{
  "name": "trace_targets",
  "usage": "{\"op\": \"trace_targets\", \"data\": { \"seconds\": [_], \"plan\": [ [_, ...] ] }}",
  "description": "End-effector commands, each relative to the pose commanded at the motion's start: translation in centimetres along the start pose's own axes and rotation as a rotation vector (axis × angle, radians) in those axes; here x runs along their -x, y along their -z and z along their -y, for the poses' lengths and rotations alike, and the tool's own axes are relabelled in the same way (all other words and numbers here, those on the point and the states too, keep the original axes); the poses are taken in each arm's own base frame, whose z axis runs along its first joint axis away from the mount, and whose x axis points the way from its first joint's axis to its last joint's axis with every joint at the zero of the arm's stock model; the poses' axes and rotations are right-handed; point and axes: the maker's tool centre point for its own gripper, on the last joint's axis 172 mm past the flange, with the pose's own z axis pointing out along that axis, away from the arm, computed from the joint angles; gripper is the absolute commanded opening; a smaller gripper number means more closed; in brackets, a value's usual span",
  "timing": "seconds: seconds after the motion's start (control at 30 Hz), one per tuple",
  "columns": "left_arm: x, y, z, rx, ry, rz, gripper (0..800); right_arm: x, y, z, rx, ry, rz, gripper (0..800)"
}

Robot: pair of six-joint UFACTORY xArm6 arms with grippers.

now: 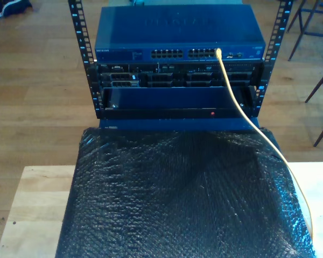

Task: Grab the cable and plug it in

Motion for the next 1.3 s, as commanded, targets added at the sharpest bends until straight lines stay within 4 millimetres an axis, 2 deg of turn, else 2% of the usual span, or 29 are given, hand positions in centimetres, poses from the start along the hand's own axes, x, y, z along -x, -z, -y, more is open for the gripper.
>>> {"op": "trace_targets", "data": {
  "seconds": [0.27,0.5,0.7,0.8,0.97,1.3],
  "plan": [
    [0.0,0.0,0.0,0.000,0.000,0.000,800,-3.0,-3.5,1.7,0.014,0.023,-0.050,798],
    [0.0,0.0,0.0,0.000,0.000,-0.002,800,-3.4,-6.4,2.0,0.014,0.016,-0.021,798],
    [0.0,0.0,0.0,0.000,0.000,0.000,800,-5.1,-9.2,2.2,0.011,0.017,-0.050,798],
    [0.0,0.0,0.0,0.000,0.000,0.000,800,-4.2,-9.5,2.3,0.009,0.017,-0.010,798],
    [0.0,0.0,0.0,0.000,0.000,-0.002,800,-4.1,-10.3,2.3,0.008,0.024,0.002,798],
    [0.0,0.0,0.0,0.000,0.000,-0.002,800,-6.0,-13.6,2.5,0.001,0.029,-0.081,798]
  ]
}}
